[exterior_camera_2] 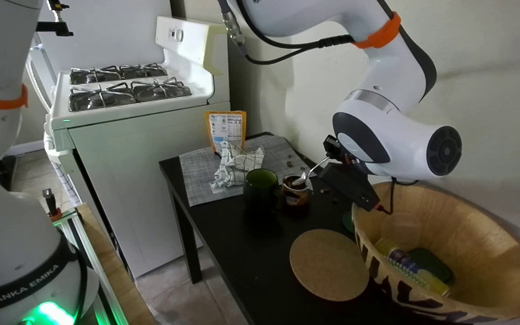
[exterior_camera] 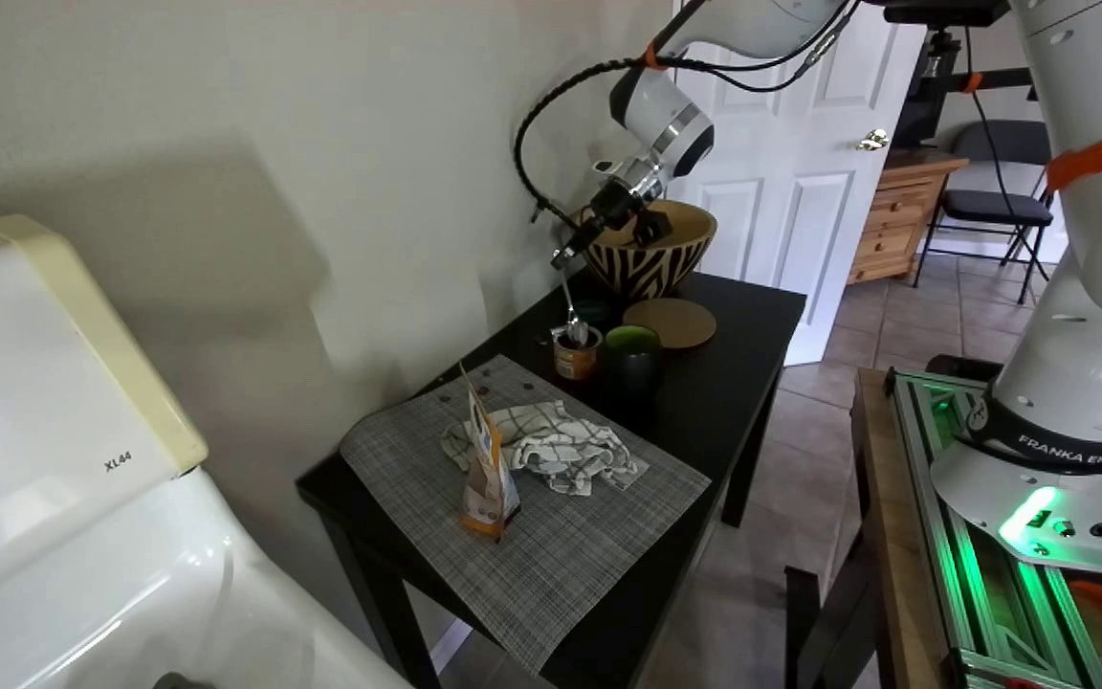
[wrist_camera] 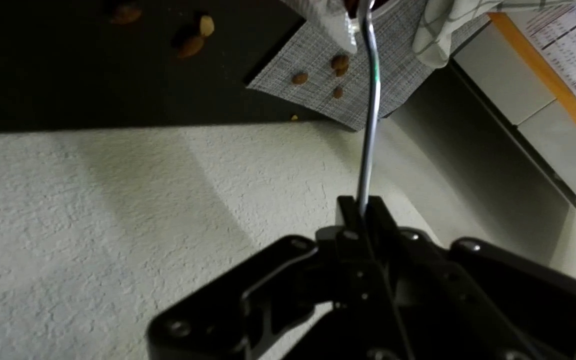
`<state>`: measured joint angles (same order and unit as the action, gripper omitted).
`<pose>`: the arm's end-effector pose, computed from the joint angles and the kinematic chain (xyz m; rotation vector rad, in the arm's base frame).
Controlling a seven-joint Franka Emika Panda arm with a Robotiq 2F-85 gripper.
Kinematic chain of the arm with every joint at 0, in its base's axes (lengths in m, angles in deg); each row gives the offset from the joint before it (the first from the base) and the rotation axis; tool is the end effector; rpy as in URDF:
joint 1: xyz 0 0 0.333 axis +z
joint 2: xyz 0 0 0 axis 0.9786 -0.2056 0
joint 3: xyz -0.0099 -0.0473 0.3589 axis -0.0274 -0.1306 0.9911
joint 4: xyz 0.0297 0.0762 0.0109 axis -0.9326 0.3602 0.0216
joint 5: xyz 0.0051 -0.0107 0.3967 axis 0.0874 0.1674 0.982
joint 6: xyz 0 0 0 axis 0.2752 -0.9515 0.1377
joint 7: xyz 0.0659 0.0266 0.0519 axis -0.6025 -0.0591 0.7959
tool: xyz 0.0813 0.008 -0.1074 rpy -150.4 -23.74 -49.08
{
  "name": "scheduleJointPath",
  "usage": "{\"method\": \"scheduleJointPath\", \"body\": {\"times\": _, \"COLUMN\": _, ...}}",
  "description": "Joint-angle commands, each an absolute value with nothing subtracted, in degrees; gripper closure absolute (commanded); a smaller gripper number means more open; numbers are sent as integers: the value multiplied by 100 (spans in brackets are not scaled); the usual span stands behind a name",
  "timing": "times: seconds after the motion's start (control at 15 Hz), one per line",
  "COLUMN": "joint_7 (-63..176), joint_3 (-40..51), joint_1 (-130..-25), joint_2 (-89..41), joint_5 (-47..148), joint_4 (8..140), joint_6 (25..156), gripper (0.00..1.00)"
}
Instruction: Use the spoon to transfer a spoonful of contents from the can to the cup
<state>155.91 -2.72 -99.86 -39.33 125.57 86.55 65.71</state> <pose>0.5995 -0.2753 0.2556 -2.2418 -0.3609 -0.8485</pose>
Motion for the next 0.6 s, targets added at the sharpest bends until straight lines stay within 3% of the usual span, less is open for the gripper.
{"method": "scheduleJointPath", "body": {"times": 0.0, "joint_7": 15442, "joint_3": -286, "joint_1": -9995, "joint_2": -4062, "joint_5": 12547, "joint_4": 8567, "joint_6": 6585, "gripper": 98}}
{"method": "scheduleJointPath", "body": {"times": 0.47, "joint_7": 16146, "joint_3": -267, "joint_1": -9710, "joint_2": -2849, "joint_5": 12883, "joint_4": 9757, "joint_6": 7567, "gripper": 98}}
{"method": "scheduleJointPath", "body": {"times": 0.53, "joint_7": 15842, "joint_3": -275, "joint_1": -9798, "joint_2": -3431, "joint_5": 12646, "joint_4": 9073, "joint_6": 7231, "gripper": 98}}
